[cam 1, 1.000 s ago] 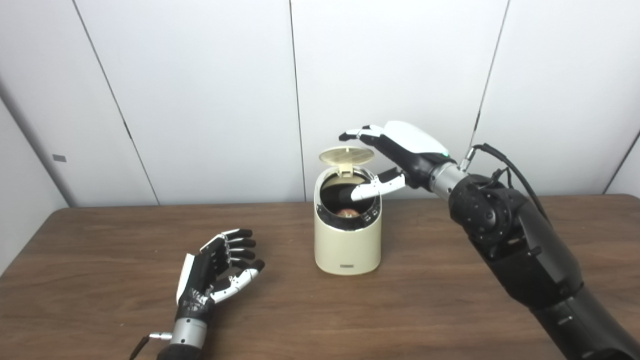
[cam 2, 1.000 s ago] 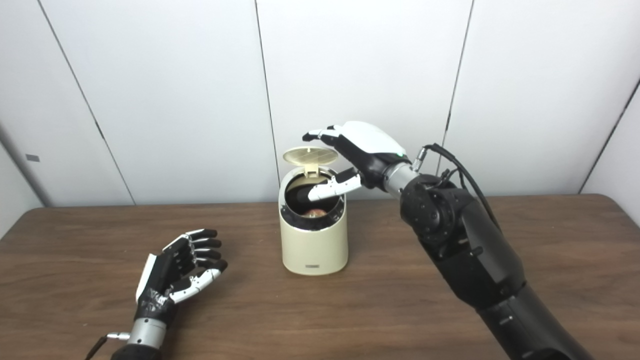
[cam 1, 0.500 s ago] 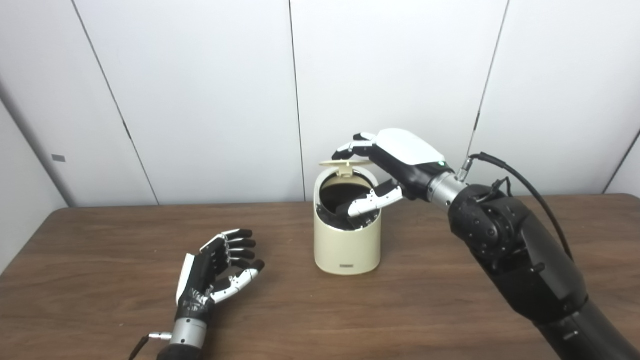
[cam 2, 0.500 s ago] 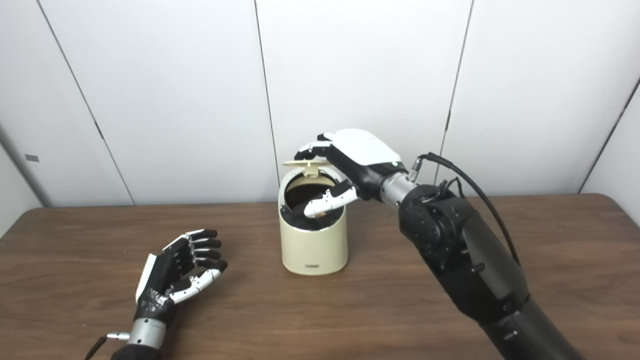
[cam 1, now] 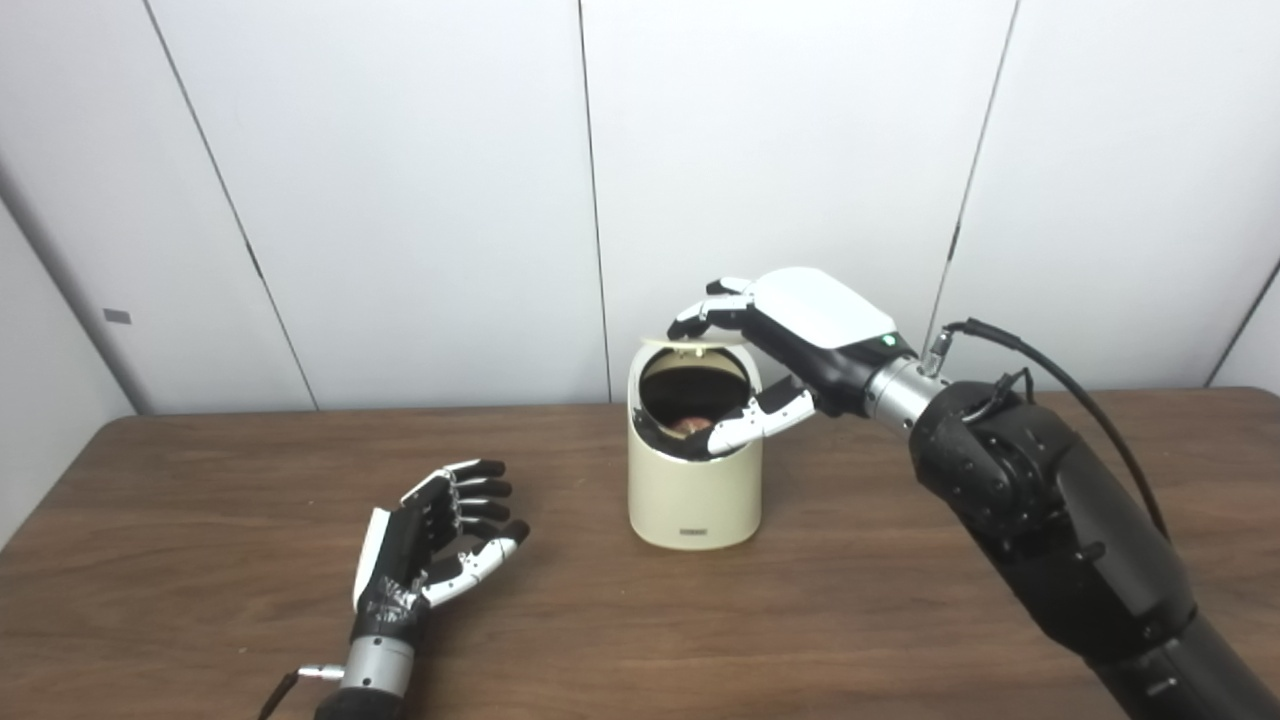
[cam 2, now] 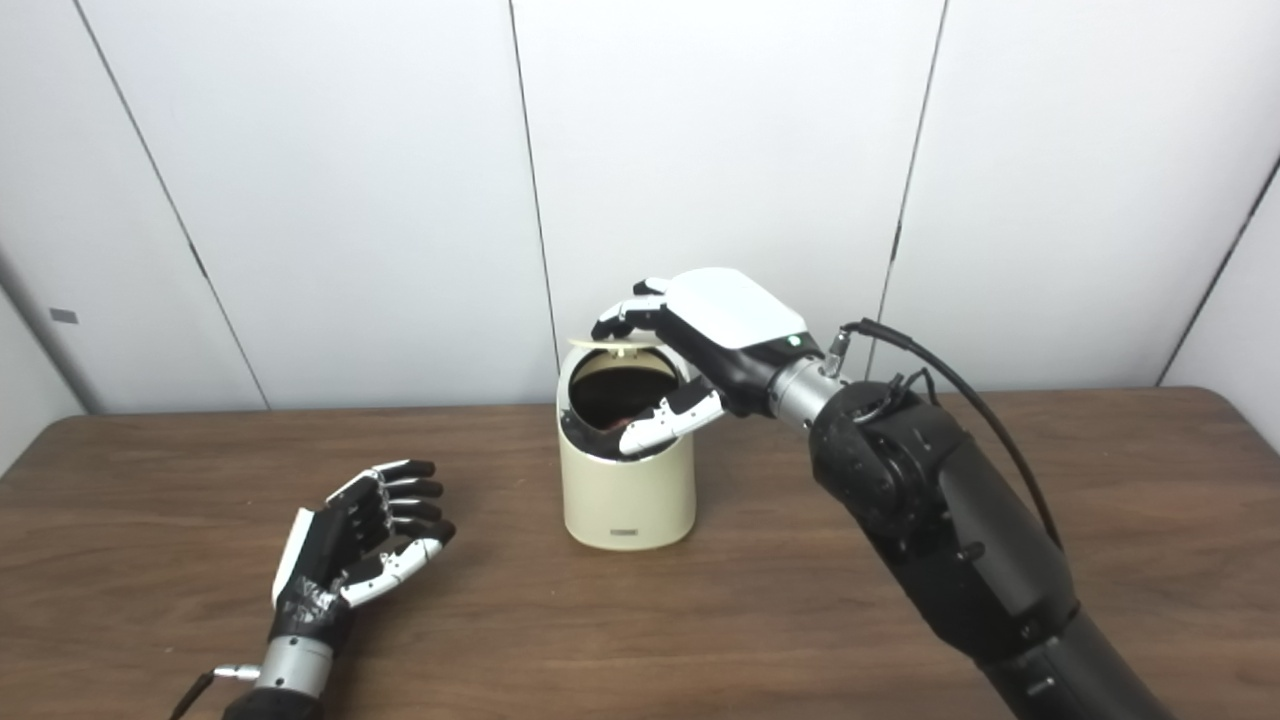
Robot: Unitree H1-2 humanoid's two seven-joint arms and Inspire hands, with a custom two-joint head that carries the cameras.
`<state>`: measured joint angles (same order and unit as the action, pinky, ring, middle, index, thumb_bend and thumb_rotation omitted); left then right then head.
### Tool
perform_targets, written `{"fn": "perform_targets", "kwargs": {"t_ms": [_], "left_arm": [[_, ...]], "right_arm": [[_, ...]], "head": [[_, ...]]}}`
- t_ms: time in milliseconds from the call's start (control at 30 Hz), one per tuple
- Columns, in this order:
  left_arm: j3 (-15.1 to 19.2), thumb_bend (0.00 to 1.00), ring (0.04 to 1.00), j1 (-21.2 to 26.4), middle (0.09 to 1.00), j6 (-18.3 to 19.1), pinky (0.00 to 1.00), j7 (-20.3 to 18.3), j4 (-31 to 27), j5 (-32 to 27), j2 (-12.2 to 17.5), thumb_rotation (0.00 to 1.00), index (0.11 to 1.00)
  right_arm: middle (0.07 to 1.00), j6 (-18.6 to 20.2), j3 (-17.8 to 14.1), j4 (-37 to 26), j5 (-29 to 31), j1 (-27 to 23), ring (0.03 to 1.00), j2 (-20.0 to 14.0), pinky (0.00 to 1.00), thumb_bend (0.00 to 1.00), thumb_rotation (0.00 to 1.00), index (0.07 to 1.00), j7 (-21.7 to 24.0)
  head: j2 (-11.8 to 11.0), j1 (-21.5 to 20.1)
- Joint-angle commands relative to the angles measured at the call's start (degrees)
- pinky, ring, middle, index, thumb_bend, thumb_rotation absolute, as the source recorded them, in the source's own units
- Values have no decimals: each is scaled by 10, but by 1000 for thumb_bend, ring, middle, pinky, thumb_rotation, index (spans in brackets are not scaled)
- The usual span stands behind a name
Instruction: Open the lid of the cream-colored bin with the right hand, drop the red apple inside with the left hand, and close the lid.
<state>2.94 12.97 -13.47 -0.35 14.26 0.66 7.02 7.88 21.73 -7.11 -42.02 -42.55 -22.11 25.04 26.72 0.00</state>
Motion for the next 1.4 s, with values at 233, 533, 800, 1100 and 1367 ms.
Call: {"fn": "perform_targets", "kwargs": {"t_ms": [233, 533, 800, 1100, 1367], "left_arm": [[-4, 565, 585, -23, 648, 6, 506, 3, 3, 2, -12, 0, 697], [-3, 569, 587, -24, 650, 7, 511, 1, 2, 2, -12, 0, 697], [-3, 562, 586, -25, 648, 14, 511, 4, -6, 6, -13, 0, 693], [-3, 557, 584, -23, 646, 13, 503, 2, -6, 3, -14, 0, 688], [-3, 562, 582, -24, 643, 16, 504, 1, -11, 3, -15, 0, 694]], "right_arm": [[745, -40, -3, -21, -31, -7, 887, -10, 879, 704, 604, 741, -11], [746, -45, -6, -25, -33, 11, 900, -1, 927, 704, 592, 741, 9], [766, -39, -10, -33, -30, 20, 925, 1, 979, 700, 587, 753, 33], [765, -39, -13, -42, -30, 28, 928, -1, 990, 702, 592, 755, 44], [754, -45, -11, -45, -31, 36, 918, 0, 971, 708, 559, 747, 43]], "head": [[6, 3], [6, 3], [16, 5], [22, 7], [26, 9]]}}
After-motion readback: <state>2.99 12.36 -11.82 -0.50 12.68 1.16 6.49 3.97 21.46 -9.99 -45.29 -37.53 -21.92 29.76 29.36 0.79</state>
